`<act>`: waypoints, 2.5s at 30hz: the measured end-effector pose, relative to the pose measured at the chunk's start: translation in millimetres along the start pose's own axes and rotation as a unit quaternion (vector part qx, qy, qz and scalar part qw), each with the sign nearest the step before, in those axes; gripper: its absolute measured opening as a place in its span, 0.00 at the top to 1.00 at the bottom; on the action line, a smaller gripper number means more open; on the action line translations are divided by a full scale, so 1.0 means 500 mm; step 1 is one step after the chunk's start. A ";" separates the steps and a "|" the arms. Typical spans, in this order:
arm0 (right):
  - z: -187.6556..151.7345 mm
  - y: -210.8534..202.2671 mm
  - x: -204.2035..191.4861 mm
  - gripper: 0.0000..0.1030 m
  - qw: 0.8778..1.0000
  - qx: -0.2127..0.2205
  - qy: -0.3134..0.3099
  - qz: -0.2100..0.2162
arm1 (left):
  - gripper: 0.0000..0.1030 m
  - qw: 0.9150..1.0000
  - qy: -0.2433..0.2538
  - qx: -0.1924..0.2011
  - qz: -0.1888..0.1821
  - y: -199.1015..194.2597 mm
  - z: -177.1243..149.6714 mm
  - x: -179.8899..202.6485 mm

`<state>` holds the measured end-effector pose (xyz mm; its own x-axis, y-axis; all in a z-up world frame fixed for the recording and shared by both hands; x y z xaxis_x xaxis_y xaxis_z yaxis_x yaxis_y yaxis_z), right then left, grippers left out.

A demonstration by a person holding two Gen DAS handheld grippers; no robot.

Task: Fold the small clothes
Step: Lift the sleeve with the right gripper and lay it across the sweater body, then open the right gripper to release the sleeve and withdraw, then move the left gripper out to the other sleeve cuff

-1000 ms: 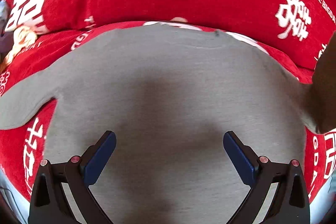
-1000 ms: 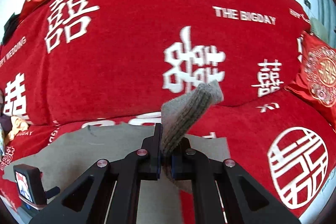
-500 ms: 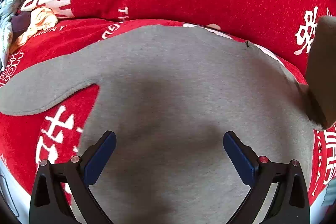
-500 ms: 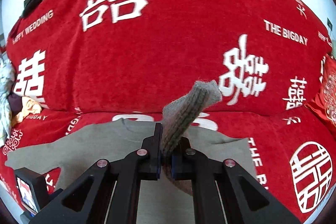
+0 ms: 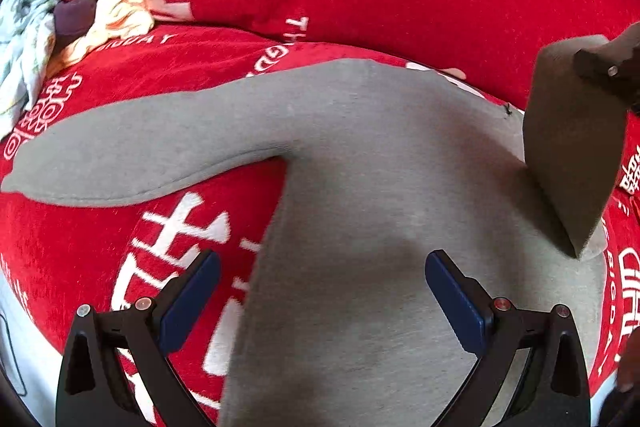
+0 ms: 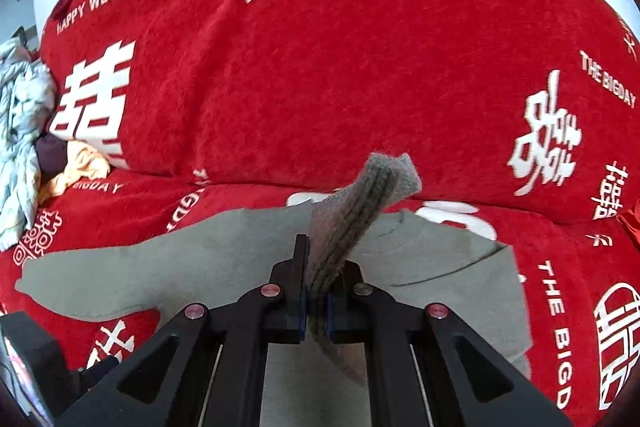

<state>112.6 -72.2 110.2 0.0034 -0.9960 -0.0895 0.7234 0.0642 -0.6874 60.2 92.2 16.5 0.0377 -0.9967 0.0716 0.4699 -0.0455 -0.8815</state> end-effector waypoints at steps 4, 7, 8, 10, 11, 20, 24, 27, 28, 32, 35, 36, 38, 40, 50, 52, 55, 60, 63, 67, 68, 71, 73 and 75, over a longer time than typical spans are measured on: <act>-0.018 0.040 -0.033 0.93 1.000 -0.021 -0.010 -0.001 | 0.01 1.000 -0.011 -0.007 -0.001 0.009 -0.008 -0.019; -0.035 0.067 -0.049 0.93 0.999 -0.035 -0.018 -0.002 | 0.01 1.000 -0.015 -0.010 -0.001 0.013 -0.016 -0.028; -0.042 0.073 -0.052 0.93 0.999 -0.040 -0.020 -0.002 | 0.01 1.000 -0.017 -0.011 -0.001 0.013 -0.020 -0.030; -0.061 0.090 -0.061 0.93 0.998 -0.052 -0.024 -0.001 | 0.01 1.000 -0.021 -0.012 0.000 0.013 -0.027 -0.036; -0.070 0.096 -0.064 0.93 0.998 -0.056 -0.027 -0.002 | 0.01 1.000 -0.025 -0.012 0.002 0.011 -0.030 -0.039; -0.123 0.125 -0.122 0.82 0.992 -0.103 -0.055 0.054 | 0.01 0.998 -0.066 -0.005 -0.001 -0.012 -0.066 -0.079; -0.123 0.115 -0.147 0.45 0.982 -0.124 -0.038 0.136 | 0.01 0.996 -0.087 -0.002 0.004 -0.024 -0.075 -0.101; -0.111 0.092 -0.153 0.42 0.978 -0.116 -0.030 0.170 | 0.01 0.994 -0.105 0.001 0.007 -0.031 -0.076 -0.114; -0.105 0.082 -0.146 0.42 0.978 -0.110 -0.028 0.173 | 0.01 0.994 -0.108 0.001 0.006 -0.032 -0.074 -0.116; -0.081 0.059 -0.076 0.42 0.987 -0.086 -0.016 0.138 | 0.01 0.996 -0.091 -0.001 0.004 -0.028 -0.056 -0.086; -0.073 0.062 0.031 0.42 0.996 -0.072 -0.014 0.048 | 0.01 0.999 -0.051 -0.005 -0.007 -0.024 -0.037 -0.027; -0.071 0.065 0.058 0.42 0.997 -0.071 -0.011 0.028 | 0.01 0.999 -0.039 -0.002 -0.008 -0.024 -0.031 -0.003; -0.073 0.072 0.139 0.42 0.997 -0.073 0.009 -0.017 | 0.01 1.000 -0.001 0.000 -0.014 -0.019 -0.016 0.060; -0.080 0.080 0.223 0.42 0.995 -0.080 0.035 -0.057 | 0.01 0.999 0.028 -0.002 -0.023 -0.009 0.000 0.118; -0.130 0.138 0.374 0.42 0.991 -0.109 0.045 -0.069 | 0.01 0.989 0.140 -0.024 -0.024 0.110 0.035 0.300; -0.129 0.135 0.394 0.42 0.990 -0.106 0.048 -0.076 | 0.01 0.989 0.146 -0.014 -0.013 0.103 0.033 0.285; -0.121 0.121 0.421 0.42 0.989 -0.098 0.057 -0.097 | 0.01 0.991 0.128 -0.009 0.026 0.091 0.038 0.241; -0.087 0.116 0.375 0.41 0.995 -0.084 0.047 -0.039 | 0.01 0.998 0.060 -0.025 -0.001 0.100 0.070 0.230; -0.087 0.161 0.339 0.39 0.993 -0.112 0.031 -0.001 | 0.01 0.995 0.090 -0.033 -0.020 0.115 0.072 0.303; -0.088 0.198 0.375 0.39 0.992 -0.111 0.037 -0.036 | 0.01 0.992 0.124 -0.025 0.013 0.144 0.068 0.339; -0.085 0.197 0.391 0.39 0.991 -0.110 0.043 -0.055 | 0.01 0.992 0.123 -0.026 0.014 0.146 0.071 0.333; -0.079 0.184 0.443 0.38 0.986 -0.112 0.079 -0.098 | 0.01 0.994 0.101 -0.028 0.034 0.141 0.083 0.299; -0.077 0.161 0.446 0.37 0.986 -0.105 0.088 -0.090 | 0.01 0.996 0.074 -0.030 0.039 0.132 0.084 0.282; -0.080 0.141 0.417 0.37 0.990 -0.096 0.071 -0.071 | 0.01 0.997 0.063 -0.031 0.019 0.127 0.075 0.285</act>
<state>136.7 -273.0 14.2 -0.1959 -0.9779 -0.0733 0.5644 -0.0513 -0.8239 128.7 -50.5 -11.8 -0.0597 -0.9981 -0.0180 0.4145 -0.0084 -0.9100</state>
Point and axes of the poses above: each gripper's, at about its wrist camera, not at the fingertips, and y roughly the way its jaws point, x to its right, z to its top, the point moved 2 cm from there along y, roughly the way its jaws point, and after that the axes turned 7 degrees about y, right-handed, at the moved point
